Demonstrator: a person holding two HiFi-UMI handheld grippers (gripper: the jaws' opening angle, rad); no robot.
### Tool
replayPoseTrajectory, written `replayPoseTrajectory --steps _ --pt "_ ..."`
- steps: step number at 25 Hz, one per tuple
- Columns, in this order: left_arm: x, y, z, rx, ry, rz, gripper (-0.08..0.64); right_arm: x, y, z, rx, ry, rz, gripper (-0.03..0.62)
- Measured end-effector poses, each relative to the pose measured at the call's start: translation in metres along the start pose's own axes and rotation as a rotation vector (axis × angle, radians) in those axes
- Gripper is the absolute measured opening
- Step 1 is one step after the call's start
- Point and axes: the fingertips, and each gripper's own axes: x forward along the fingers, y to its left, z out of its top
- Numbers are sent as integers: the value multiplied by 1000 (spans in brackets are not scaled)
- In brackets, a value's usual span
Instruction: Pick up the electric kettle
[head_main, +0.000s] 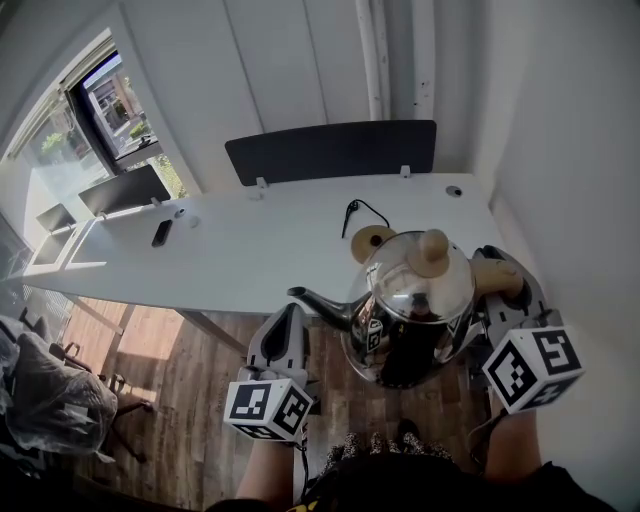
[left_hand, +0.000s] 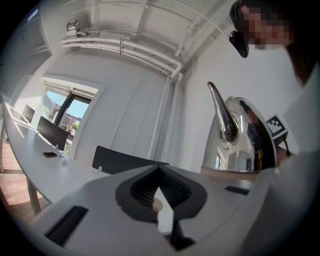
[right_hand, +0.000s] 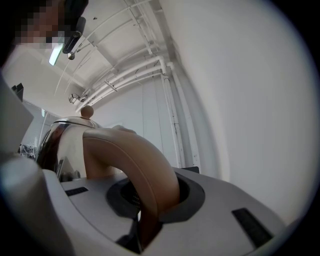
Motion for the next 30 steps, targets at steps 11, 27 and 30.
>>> replayPoseTrajectory --steps 11,27,30 --pt "-8 7 6 -6 -17 -5 2 -3 14 7 -6 -20 0 54" --pt "-7 9 7 -17 -28 13 2 0 13 4 -25 3 13 52" --pt "-8 9 7 -31 -27 27 2 0 12 4 -23 4 13 52"
